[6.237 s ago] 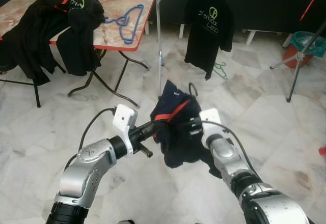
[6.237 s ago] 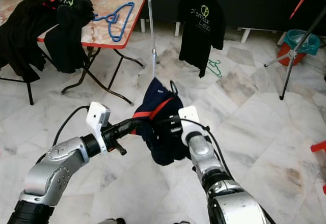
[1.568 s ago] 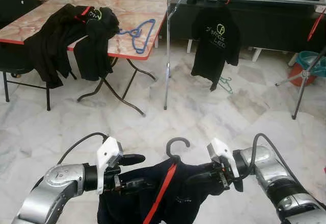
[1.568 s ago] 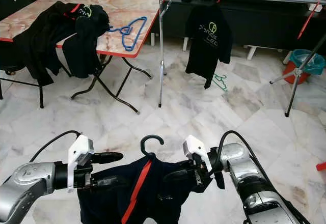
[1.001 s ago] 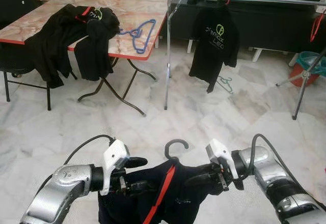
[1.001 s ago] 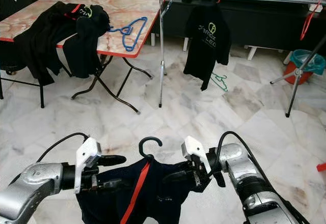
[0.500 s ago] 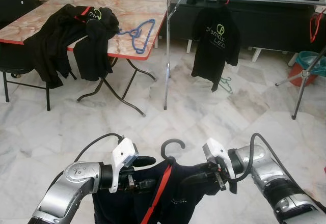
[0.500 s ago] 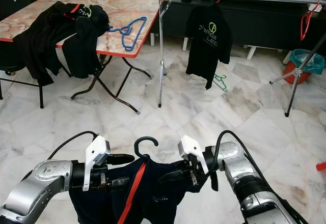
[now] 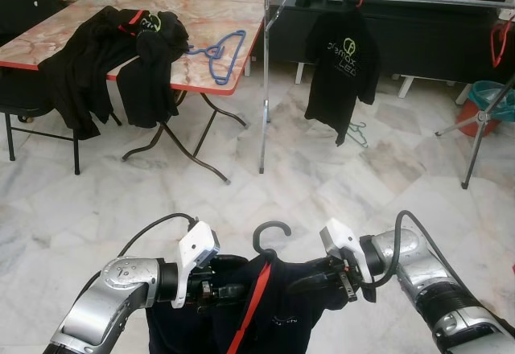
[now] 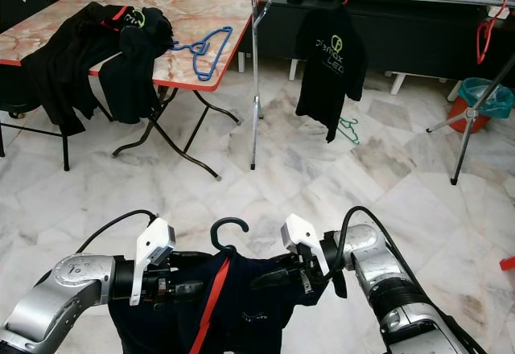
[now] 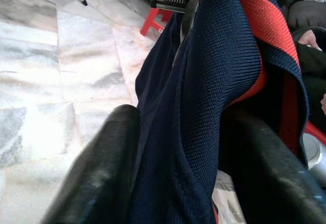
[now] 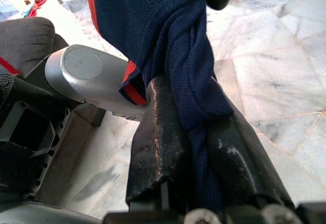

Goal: Hang hanger

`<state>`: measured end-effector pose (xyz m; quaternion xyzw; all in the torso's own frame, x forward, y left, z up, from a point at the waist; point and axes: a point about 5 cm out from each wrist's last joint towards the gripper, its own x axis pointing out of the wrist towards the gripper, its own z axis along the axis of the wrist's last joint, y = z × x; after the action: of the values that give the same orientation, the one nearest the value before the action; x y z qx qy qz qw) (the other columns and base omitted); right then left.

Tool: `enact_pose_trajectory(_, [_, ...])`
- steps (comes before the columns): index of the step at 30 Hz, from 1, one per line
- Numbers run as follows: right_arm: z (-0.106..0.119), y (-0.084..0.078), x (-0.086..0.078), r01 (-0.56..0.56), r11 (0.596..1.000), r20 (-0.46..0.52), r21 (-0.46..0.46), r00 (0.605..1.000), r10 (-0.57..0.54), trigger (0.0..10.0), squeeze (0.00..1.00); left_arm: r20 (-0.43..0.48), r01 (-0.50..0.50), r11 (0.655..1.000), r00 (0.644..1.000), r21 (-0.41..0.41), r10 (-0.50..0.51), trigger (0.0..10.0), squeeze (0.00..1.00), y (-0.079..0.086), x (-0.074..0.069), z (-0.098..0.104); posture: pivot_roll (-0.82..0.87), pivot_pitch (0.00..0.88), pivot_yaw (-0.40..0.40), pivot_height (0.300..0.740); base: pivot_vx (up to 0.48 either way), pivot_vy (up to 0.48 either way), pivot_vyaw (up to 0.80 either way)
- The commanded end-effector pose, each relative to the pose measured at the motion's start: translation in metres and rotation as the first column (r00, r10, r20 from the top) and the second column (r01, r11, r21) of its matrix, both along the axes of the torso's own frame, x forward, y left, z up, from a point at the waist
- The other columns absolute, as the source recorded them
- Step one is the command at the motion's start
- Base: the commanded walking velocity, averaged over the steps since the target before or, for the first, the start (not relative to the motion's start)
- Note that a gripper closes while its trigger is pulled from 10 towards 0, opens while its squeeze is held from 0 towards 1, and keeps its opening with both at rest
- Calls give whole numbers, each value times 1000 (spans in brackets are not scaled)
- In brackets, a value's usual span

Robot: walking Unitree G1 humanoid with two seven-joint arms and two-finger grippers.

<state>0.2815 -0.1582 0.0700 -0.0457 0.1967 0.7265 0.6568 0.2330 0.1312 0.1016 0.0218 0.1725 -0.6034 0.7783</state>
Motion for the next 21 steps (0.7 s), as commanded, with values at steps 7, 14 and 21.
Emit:
enact_pose_trajectory(7, [6, 9, 2, -32, 999, 27, 43, 999, 31, 10000, 0, -16, 48, 999, 999, 7, -48, 0, 0, -6, -5, -2, 81, 68, -44, 740, 0, 0, 0])
enact_pose_trajectory(14, [6, 9, 2, -33, 999, 24, 42, 999, 32, 10000, 0, -18, 55, 998, 998, 2, -55, 0, 0, -6, -6, -2, 82, 69, -43, 740, 0, 0, 0])
enact_pose_trajectory(21, [6, 9, 2, -33, 999, 19, 42, 999, 32, 10000, 992, -19, 64, 998, 998, -6, -64, 0, 0, -7, -7, -2, 79, 69, -42, 740, 0, 0, 0])
